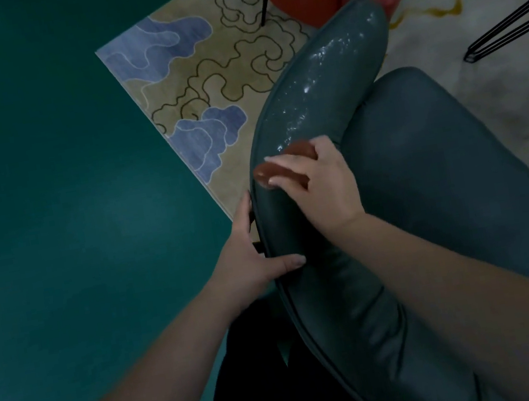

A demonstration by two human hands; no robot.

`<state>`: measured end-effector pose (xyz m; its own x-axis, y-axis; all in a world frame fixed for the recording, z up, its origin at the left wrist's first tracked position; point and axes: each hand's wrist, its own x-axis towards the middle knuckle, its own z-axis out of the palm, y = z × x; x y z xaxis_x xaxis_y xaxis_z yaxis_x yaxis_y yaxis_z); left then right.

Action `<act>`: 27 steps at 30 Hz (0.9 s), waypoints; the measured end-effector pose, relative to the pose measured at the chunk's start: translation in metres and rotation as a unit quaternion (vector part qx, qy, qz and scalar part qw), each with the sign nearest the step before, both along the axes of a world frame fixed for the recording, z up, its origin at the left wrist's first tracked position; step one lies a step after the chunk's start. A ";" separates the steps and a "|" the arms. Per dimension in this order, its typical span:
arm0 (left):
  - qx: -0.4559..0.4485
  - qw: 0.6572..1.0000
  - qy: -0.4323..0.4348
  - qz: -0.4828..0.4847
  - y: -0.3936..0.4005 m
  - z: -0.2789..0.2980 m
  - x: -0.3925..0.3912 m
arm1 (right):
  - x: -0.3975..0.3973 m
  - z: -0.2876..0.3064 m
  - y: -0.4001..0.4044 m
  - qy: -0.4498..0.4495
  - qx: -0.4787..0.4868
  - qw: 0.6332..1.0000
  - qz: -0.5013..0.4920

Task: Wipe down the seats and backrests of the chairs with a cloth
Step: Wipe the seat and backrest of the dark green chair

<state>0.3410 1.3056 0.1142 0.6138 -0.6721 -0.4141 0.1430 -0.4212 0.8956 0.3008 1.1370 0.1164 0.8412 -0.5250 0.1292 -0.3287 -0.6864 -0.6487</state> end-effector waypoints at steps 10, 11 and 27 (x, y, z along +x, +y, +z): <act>0.000 0.997 0.004 -0.072 -0.014 -0.007 0.039 | 0.014 0.002 -0.006 0.004 -0.036 0.999 -0.038; 0.000 0.997 0.007 -0.077 -0.016 -0.005 0.042 | 0.022 0.003 -0.009 0.012 -0.030 0.998 -0.054; 0.017 0.986 0.033 -0.163 -0.048 -0.006 0.097 | 0.035 -0.002 -0.007 0.005 -0.012 0.986 -0.163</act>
<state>0.4382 1.2576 0.1084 0.3389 -0.8143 -0.4713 0.0522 -0.4839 0.8736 0.3357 1.1303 0.1141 0.6289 -0.7652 0.1373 -0.5415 -0.5579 -0.6288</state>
